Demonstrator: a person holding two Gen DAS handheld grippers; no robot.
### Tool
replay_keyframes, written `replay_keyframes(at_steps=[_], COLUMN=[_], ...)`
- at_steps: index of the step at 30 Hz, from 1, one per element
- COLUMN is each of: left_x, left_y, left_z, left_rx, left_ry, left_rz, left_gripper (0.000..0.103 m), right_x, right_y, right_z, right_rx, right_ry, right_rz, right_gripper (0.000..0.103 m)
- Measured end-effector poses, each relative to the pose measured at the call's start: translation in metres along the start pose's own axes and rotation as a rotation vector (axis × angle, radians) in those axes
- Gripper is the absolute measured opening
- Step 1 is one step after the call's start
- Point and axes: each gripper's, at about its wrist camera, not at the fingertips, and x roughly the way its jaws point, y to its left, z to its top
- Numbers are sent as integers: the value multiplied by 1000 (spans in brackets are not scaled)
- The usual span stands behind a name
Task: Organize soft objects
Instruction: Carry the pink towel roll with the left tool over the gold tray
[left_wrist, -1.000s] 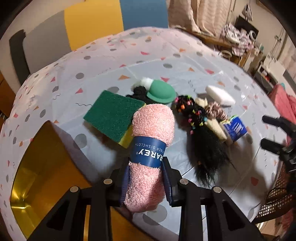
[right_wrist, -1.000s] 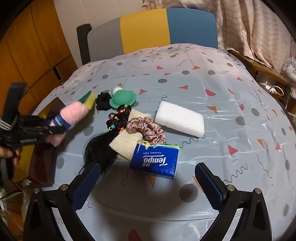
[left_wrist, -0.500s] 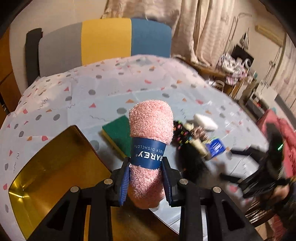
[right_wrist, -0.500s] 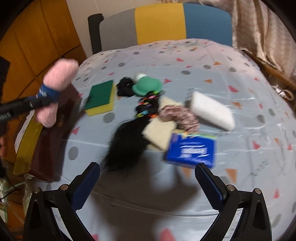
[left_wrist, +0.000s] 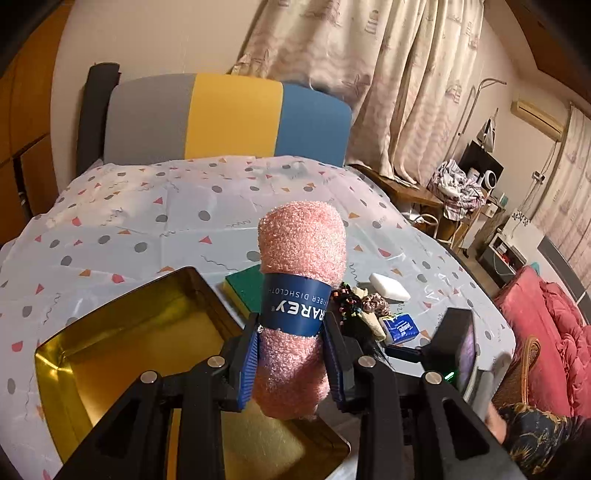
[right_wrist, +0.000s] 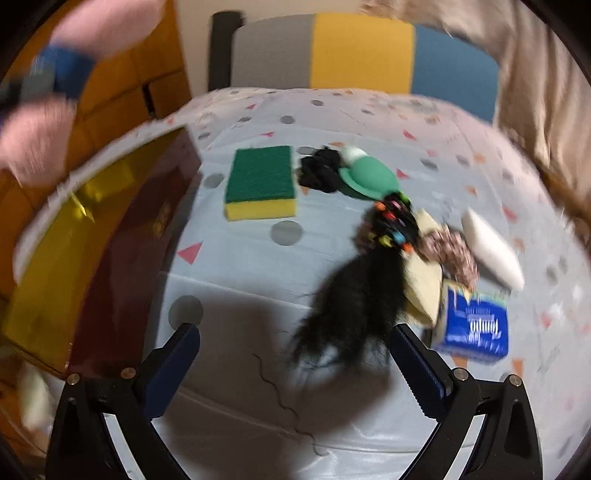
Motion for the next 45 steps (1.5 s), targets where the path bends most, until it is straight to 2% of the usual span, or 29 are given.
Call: replay_keyframes(at_steps=[3,5,8,11,13,14,16,21,25,27,30,33,39,42,45], left_x=[-9,-16,-27,-38,-46,-50,-57,-68,-71,-74,-78,-81,-86,-91,-98], left_y=[5,11,18,27,33,36,42,57,67,73,81,85,97,106,113], left_z=[-6,-11,-20,-30,-35,-38,-42,-55,-65,-69,-74,-79,-85,-88,-92], left_rx=[-17,-33,-45,-76,-91,-95,-107,-139,-166,-183,-206,-214,-237,-253,-260], left_ry=[-10,-17,-29,-39,-45,-48,-52,-55,-56,-58,-60,-66,-69,-72,-85], left_rz=[0,0,12,27,36,42,53,73,85,86,88,102,114,128,148], left_gripper=[32,32,32,32,32,32,32,32,32,32,32,32,32,32,32], right_x=[7,8,7,5,0,-2,2,16,18,17,24,32,41,41,35], right_y=[22,30,43,54,64,67,69,86,103,103,86,82,122,151,163], right_z=[1,0,1,8,12,15,19,18,13,11,11,15,20,32,49], right_rx=[-95,-96,-103,-36,-30,-14,44,80,57,46,128,161,31,-41,-80], right_ry=[19,29,15,7,-23,-34,-4,31,61,49,77,97,126,112,49], right_rz=[-76,-34,-31,65,87,133,275,426,547,522,531,482,395,356,321], right_gripper=[102,102,102,102,102,102,102,102,102,103,103,103,102,102,102])
